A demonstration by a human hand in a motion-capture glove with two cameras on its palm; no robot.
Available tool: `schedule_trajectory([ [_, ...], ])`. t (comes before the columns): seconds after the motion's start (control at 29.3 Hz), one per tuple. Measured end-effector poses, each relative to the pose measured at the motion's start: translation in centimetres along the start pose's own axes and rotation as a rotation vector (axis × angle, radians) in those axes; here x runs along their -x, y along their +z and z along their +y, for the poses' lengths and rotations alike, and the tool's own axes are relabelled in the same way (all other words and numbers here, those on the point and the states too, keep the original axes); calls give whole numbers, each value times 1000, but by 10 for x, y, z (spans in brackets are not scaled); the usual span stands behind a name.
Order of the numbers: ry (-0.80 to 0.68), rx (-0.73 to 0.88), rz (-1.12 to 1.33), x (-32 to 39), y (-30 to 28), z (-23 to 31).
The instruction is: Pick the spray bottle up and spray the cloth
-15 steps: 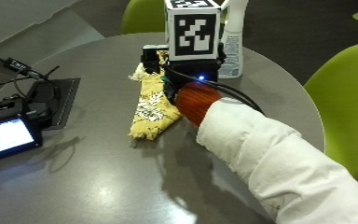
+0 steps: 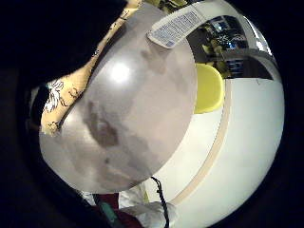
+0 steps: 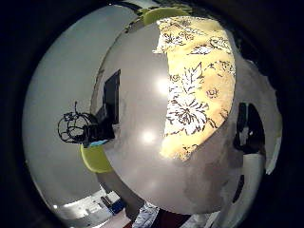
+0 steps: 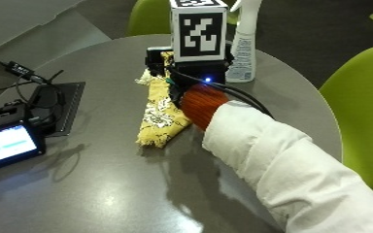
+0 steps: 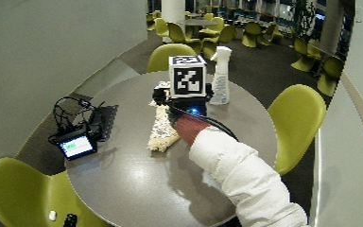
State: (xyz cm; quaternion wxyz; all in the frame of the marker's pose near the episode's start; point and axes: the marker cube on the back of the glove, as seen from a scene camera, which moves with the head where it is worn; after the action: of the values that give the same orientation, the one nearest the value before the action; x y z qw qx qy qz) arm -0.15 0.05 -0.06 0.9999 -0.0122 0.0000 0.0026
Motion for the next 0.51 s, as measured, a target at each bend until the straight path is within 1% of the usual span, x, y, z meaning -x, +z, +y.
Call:
schedule_trajectory([
  [0.1, 13, -28, -35, -7, -2, -3],
  [0.17, 40, -96, -135, -20, -5, -8],
  [0.24, 65, -211, -332, -40, -13, -11],
  [0.34, 86, -396, -695, -80, -23, -14],
  [0.41, 148, -477, -881, -116, -21, -17],
  [0.51, 328, -570, -1035, -181, -1, -20],
])
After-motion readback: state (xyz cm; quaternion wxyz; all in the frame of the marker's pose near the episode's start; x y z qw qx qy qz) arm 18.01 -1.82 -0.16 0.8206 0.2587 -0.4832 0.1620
